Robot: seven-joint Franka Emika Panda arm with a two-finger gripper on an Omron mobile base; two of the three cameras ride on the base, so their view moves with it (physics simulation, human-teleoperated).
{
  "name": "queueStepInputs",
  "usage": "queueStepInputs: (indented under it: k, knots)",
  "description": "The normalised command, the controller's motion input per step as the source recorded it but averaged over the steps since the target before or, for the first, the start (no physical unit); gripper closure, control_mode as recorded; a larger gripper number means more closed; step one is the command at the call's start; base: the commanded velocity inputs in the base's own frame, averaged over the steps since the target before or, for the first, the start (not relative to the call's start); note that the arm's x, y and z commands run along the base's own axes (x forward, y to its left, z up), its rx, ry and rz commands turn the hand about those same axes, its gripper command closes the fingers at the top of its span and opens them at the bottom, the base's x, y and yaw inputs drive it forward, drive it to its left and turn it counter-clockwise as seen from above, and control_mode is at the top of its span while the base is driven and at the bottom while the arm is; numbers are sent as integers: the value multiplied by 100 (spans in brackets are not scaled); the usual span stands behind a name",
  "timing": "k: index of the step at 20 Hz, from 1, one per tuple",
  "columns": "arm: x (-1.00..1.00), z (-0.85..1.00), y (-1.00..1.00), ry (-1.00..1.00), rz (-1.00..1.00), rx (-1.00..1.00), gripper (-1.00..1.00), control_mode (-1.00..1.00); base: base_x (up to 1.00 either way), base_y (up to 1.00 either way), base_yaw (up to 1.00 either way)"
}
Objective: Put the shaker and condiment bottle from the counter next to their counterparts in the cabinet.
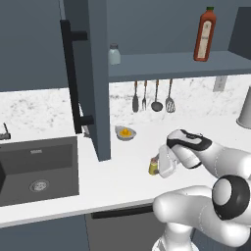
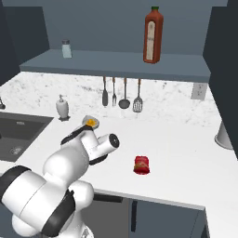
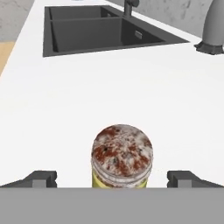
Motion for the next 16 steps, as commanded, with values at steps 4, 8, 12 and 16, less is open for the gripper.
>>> queueStepInputs:
  k: [4, 8, 12, 16]
  knots:
    - [8, -10, 9, 0, 1, 0, -100, -100, 0, 0, 0]
    - [1, -3, 15, 0, 1, 0, 100, -100, 0, 0, 0]
    - [-1, 12, 3, 0, 0, 0, 100, -100, 0, 0, 0]
    - [-13, 91, 0, 0, -5, 0, 100, -100, 0, 0, 0]
